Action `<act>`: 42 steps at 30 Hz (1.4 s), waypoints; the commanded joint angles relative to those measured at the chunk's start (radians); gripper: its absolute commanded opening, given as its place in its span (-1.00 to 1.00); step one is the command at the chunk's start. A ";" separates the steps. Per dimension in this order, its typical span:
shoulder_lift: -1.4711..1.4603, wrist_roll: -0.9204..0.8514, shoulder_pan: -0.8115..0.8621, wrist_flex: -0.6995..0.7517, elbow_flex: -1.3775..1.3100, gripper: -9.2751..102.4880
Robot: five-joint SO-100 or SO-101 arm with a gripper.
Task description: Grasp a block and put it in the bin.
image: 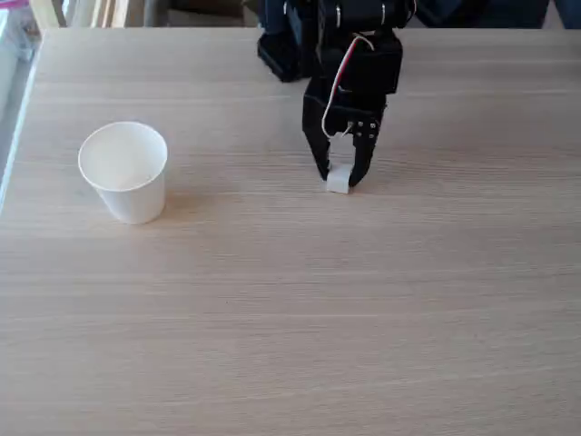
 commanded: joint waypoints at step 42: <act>-0.267 -0.483 0.854 0.075 -0.764 -0.83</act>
